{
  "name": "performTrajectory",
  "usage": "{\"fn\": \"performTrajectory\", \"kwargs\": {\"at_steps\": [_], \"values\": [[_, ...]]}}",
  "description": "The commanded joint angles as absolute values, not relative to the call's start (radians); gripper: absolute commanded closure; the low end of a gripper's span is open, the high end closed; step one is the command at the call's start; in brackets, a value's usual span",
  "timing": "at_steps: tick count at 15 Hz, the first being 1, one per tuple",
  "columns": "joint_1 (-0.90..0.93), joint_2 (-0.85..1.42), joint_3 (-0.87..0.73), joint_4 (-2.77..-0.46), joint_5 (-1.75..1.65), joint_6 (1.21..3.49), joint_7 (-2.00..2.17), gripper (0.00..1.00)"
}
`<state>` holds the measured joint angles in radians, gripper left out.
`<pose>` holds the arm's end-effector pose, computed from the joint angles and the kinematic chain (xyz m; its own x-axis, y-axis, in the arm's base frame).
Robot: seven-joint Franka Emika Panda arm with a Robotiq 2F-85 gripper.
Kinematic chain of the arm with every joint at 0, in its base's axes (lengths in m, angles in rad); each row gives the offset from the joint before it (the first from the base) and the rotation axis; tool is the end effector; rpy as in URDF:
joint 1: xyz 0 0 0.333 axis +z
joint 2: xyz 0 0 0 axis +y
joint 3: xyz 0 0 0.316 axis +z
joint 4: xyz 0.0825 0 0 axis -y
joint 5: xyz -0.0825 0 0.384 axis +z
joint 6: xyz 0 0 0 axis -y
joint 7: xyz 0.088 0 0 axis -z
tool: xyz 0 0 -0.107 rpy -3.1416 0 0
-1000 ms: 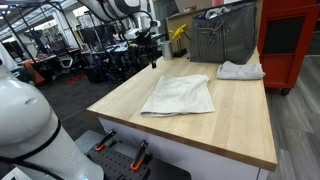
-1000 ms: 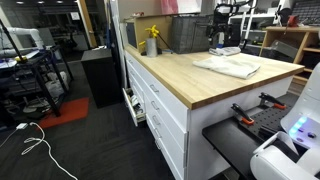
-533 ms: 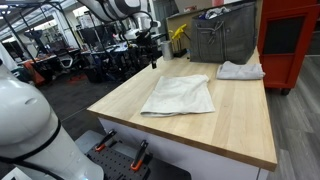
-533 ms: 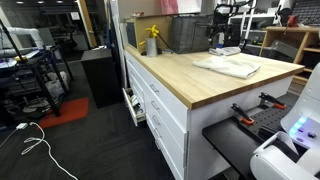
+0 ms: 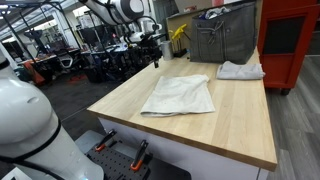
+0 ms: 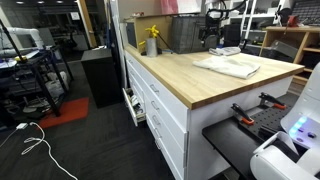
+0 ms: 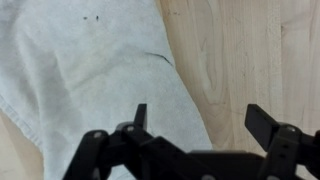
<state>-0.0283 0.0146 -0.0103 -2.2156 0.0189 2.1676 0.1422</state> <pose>0.5219 -0.0194 0.3654 0.9797 -0.1902 -0.0641 -0.1909 -0.9816 -0.0058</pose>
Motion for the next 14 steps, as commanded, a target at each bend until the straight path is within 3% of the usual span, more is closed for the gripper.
{"fn": "performTrajectory", "kwargs": {"at_steps": [1,14], "values": [[-0.011,0.150,-0.006,-2.105,0.004,2.186,0.181,0.00],[0.079,0.461,-0.053,-1.853,-0.103,2.189,0.380,0.00]]}}
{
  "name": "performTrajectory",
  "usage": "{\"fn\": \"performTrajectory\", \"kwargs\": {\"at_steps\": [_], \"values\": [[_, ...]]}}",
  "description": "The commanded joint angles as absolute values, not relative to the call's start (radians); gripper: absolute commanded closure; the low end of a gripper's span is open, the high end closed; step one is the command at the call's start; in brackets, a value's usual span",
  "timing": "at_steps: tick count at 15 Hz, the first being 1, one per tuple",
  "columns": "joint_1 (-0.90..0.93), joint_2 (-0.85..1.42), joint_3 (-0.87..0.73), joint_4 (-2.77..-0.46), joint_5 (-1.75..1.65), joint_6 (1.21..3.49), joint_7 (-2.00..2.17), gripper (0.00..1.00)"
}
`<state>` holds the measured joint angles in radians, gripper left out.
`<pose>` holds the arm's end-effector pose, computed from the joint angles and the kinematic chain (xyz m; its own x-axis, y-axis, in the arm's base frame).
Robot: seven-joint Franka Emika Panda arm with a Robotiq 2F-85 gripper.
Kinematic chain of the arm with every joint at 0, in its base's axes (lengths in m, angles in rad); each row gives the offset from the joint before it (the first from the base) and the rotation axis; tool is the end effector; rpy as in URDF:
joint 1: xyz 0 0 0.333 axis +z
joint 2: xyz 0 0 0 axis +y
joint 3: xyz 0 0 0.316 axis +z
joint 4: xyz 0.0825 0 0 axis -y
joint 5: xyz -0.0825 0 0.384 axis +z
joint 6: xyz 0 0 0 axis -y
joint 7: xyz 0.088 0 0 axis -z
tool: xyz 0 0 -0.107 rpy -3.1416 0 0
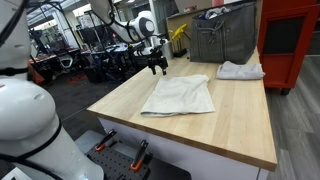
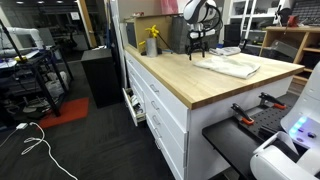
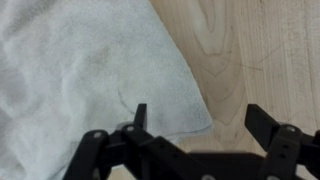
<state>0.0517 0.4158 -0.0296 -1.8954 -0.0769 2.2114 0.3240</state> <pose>0.6191 0.0120 0.2756 0.9651 -0.2511 -0.0742 -0.2436 -0.9650 0.0973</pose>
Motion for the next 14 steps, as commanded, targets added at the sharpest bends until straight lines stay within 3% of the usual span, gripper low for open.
{"fn": "performTrajectory", "kwargs": {"at_steps": [1,2,3,4,13,14], "values": [[0.086,0.472,-0.057,-1.848,-0.105,2.188,0.393,0.00],[0.095,0.484,-0.064,-1.842,-0.112,2.195,0.412,0.00],[0.106,0.491,-0.072,-1.836,-0.121,2.199,0.435,0.25],[0.117,0.496,-0.081,-1.833,-0.136,2.204,0.459,0.26],[0.155,0.479,-0.110,-1.823,-0.188,2.206,0.554,0.95],[0.155,0.478,-0.111,-1.824,-0.189,2.207,0.556,0.99]]}}
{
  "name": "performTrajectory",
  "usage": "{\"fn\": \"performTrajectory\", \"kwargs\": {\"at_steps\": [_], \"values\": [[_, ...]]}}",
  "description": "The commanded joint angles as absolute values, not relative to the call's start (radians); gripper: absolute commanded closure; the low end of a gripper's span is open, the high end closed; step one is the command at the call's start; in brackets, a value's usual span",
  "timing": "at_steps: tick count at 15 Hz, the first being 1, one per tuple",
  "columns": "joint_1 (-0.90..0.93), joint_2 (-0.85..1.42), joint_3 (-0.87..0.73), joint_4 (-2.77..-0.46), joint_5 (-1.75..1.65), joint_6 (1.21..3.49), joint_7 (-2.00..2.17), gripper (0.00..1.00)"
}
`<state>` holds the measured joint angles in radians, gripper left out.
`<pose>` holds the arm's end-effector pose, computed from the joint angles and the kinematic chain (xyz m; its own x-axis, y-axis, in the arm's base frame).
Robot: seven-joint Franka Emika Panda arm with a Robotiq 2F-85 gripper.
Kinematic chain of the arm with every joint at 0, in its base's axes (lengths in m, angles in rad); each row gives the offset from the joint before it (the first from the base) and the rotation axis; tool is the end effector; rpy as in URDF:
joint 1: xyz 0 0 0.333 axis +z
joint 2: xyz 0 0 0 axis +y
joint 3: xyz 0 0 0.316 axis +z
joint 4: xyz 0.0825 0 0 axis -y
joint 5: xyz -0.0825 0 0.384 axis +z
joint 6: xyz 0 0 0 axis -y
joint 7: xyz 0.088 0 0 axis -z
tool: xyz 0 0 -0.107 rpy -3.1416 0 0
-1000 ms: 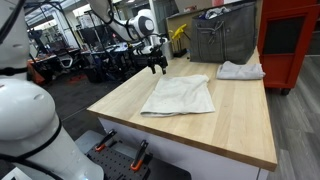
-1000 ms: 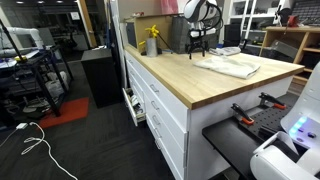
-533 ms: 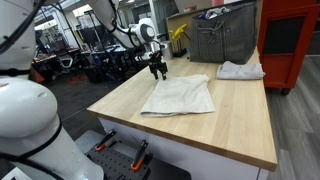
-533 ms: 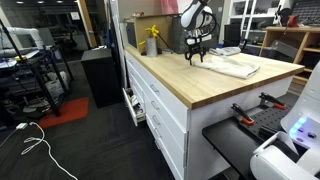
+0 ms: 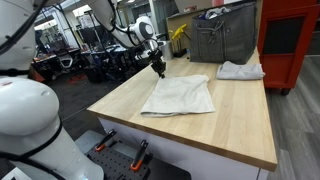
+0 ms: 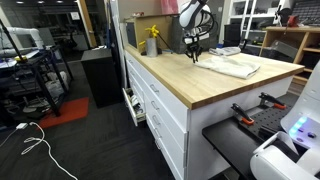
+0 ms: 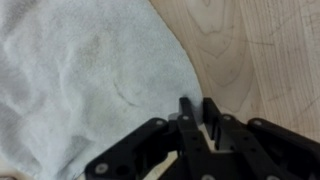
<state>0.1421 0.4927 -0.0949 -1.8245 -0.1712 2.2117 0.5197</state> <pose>0.6362 0.0282 0.2584 0.9374 -0.3479 -0.0151 -0.3377 -0.9189 0.2038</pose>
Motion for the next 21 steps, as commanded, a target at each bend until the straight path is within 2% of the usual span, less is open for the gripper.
{"fn": "performTrajectory", "kwargs": {"at_steps": [1,14,21], "values": [[0.155,0.475,-0.111,-1.826,-0.189,2.205,0.557,1.00],[0.203,0.457,-0.001,-1.695,-0.082,2.163,0.513,0.99],[0.168,0.412,0.022,-1.700,0.049,2.142,0.491,0.99]]}}
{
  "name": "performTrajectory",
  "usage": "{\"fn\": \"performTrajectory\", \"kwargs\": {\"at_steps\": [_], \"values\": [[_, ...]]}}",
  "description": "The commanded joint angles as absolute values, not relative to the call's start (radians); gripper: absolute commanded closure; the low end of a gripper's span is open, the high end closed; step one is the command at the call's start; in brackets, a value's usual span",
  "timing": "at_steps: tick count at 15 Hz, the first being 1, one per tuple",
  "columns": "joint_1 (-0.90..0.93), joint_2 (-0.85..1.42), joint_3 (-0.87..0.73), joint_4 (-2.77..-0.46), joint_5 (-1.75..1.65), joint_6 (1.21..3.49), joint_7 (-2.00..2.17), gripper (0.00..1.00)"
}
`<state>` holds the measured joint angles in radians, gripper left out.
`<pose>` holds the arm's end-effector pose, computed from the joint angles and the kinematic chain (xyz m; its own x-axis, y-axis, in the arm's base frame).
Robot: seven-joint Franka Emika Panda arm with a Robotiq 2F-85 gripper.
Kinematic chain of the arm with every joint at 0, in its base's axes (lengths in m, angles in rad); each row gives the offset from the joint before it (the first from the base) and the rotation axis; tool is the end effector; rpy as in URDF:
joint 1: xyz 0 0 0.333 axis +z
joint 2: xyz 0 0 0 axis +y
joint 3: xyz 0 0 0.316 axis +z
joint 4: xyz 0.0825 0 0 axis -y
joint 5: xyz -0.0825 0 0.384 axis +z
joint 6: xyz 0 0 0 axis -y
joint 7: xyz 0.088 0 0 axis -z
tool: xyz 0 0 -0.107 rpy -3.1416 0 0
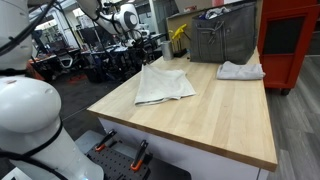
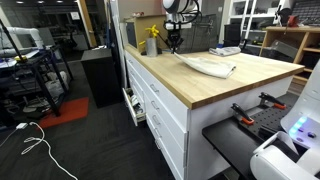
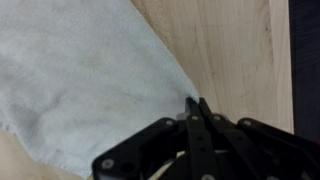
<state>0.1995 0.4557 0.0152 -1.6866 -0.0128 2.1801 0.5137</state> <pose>0.6576 0.1418 0.3386 0.9566 -0.2894 0.0350 -0.2891 -0.9572 -0.0150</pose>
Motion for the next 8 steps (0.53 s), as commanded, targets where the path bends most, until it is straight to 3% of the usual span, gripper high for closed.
{"fn": "performTrajectory", "kwargs": {"at_steps": [1,8], "values": [[0.158,0.402,0.021,-1.707,0.069,2.140,0.492,0.99],[0.103,0.336,0.001,-1.790,0.166,2.171,0.519,0.99]]}}
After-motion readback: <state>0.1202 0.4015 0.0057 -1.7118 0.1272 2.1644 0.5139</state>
